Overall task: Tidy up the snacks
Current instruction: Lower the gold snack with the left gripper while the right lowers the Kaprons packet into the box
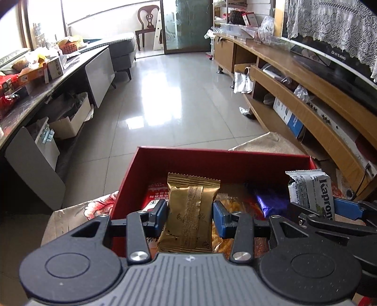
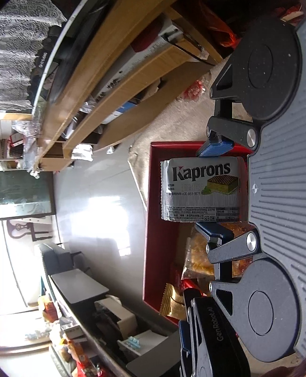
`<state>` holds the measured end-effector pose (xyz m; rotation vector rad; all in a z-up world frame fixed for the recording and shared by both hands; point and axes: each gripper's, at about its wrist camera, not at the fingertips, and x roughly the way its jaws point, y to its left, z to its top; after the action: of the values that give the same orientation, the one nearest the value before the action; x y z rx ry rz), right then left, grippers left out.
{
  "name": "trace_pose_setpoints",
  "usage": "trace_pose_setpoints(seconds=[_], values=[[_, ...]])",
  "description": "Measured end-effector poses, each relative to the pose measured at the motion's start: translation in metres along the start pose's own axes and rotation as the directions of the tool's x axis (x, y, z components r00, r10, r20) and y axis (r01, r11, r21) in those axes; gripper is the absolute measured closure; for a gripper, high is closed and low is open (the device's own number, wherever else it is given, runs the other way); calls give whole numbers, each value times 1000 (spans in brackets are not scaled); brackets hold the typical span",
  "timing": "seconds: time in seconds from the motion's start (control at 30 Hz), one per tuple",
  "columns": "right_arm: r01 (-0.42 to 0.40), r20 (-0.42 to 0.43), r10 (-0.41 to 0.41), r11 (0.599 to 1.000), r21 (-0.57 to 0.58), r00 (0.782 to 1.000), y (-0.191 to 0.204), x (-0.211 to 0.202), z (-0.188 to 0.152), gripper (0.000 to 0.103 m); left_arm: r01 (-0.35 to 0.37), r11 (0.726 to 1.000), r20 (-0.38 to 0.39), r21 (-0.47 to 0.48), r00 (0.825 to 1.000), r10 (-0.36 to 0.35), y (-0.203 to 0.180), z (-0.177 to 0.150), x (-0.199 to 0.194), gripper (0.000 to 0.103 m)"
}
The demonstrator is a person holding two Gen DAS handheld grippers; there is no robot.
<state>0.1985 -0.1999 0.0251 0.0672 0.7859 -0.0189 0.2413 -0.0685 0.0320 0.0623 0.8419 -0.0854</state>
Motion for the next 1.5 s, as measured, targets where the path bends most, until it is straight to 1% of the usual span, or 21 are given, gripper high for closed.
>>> trace_pose_setpoints(seconds=[0.43,0.5,0.77,1.23,1.37,1.5], values=[[-9,-56,8,1000,-28,998,11,20,-5,37,-11,1000,-41,14,999,11,2,-6,13,64],[-9,-56,7,1000,-30,998,12,20,-6,37,-6,1000,-43,10,999,7,3,-6,13,64],[-1,-42,0,1000,-19,999,10,19,-4,33,-9,1000,-47,16,999,9,2,-6,14,62],[10,-41,-10,1000,10,999,3,15,-1,28,-20,1000,-46,12,999,21,5,-5,7,44],[11,-35,-10,1000,16,999,1,9,0,27,-19,1000,-37,12,999,20,7,-7,-1,41],[21,-25,-21,1000,4,999,3,-1,-1,26,-3,1000,-34,6,999,3,10,-11,-12,38]])
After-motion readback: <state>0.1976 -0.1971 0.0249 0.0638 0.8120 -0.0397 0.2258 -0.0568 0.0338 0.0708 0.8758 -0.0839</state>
